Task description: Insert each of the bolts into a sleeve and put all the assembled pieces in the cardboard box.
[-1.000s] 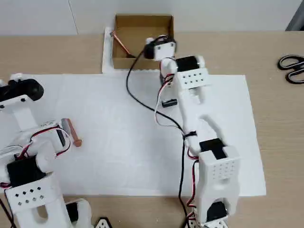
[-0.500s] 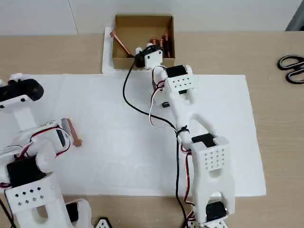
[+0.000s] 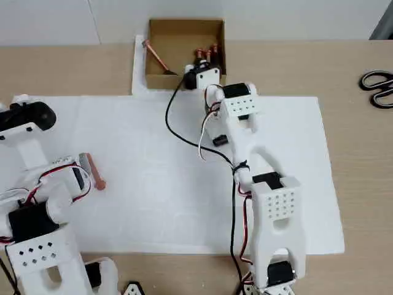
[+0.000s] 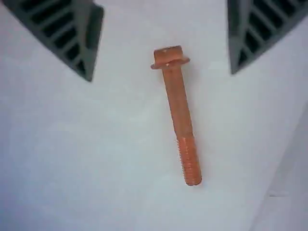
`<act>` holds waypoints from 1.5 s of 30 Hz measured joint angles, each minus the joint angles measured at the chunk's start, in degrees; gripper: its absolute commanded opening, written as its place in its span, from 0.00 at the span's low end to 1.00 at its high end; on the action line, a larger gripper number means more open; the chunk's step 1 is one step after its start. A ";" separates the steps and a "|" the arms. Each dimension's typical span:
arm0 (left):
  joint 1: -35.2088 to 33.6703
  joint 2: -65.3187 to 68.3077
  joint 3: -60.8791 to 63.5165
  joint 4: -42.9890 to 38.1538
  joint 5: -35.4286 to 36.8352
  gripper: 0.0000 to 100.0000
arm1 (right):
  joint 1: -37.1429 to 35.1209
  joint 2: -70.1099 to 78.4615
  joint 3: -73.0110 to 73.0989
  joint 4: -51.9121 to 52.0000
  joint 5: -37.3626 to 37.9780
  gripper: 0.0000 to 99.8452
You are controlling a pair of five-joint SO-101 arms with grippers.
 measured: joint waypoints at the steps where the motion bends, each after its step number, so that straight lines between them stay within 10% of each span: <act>1: 0.00 0.00 0.00 0.00 0.00 0.17 | 0.00 0.00 0.00 0.53 0.00 0.24; 10: 0.00 0.00 0.00 0.00 0.00 0.17 | 0.26 -2.81 0.00 5.10 -2.37 0.24; 25: 0.00 0.00 0.00 0.00 0.00 0.17 | 3.34 -20.92 0.00 13.89 -37.71 0.23; 37: 0.00 0.00 0.00 0.00 0.00 0.17 | 2.11 -18.46 0.26 15.12 -42.20 0.24; 45: 0.00 0.00 0.00 0.00 0.00 0.17 | 2.11 -10.20 0.26 10.73 -66.64 0.24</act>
